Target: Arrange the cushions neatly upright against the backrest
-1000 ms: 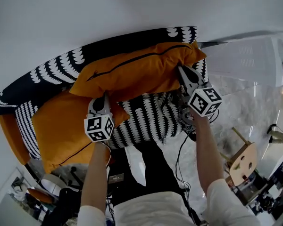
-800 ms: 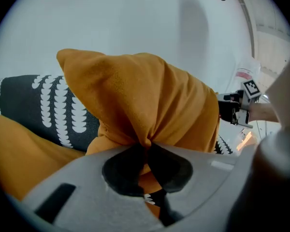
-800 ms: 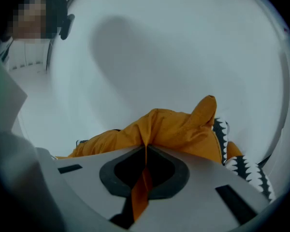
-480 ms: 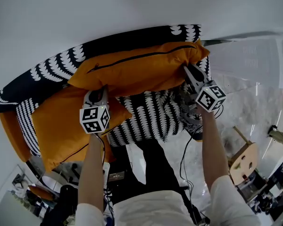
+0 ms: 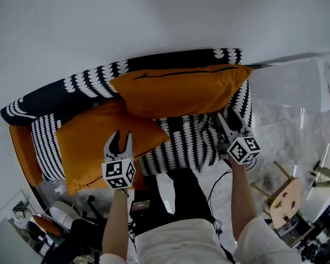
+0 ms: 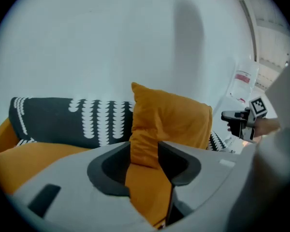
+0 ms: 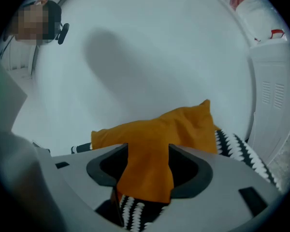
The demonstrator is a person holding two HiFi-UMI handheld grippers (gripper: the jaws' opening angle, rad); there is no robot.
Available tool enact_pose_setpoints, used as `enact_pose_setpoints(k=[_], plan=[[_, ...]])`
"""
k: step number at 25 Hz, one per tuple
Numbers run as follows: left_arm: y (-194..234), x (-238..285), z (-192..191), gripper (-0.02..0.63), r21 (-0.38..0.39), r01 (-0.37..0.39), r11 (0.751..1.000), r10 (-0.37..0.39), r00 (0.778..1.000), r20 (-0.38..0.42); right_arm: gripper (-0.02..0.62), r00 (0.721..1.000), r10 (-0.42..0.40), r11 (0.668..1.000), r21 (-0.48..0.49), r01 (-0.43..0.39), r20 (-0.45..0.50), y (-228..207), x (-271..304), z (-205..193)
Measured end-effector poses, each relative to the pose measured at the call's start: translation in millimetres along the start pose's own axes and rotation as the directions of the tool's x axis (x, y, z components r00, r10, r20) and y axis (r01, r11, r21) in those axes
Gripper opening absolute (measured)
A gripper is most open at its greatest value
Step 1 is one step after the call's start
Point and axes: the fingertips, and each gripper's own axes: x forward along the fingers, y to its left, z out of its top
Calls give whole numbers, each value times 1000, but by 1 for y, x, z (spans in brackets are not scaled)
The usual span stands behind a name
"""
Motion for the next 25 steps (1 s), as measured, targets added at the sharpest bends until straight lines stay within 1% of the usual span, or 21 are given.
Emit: enact_pose_setpoints(k=[3,6,8,10,12,15,18,20,23,25], plan=[[23,-48,-25,175,-53,-56,997,55,998,-28,225,989,81,997,-6,-83,-122,62,4,-51],[39,-91,-51,178,-57,-74,996,70,995,-65,225,964,153,988,14,-154,-216,130,12,-96],[53,-117,-62,178,-88,-89,992,83,994,-72,225,947,198,980,37,-195,-253,175,21,-118],[69,-141,-73,176,-152,-114,982,103,992,-78,225,927,236,971,50,-232,-290,217,30,-138],[77,-160,-86,178,-185,-113,976,97,991,-96,225,911,264,964,63,-257,-318,253,37,-154],[86,-183,-103,177,-198,-93,976,71,991,-116,225,893,287,957,61,-283,-347,297,45,-169],[99,-202,-120,178,-244,-93,965,63,990,-129,225,885,290,956,61,-287,-364,327,45,-178],[112,-214,-129,178,-291,-96,952,58,989,-135,225,883,282,958,66,-279,-375,340,41,-184],[142,-224,-138,178,-394,-113,912,61,988,-142,225,872,282,958,75,-275,-400,362,39,-196],[165,-228,-139,178,-437,-124,891,65,987,-147,225,861,292,956,86,-282,-416,380,38,-206]])
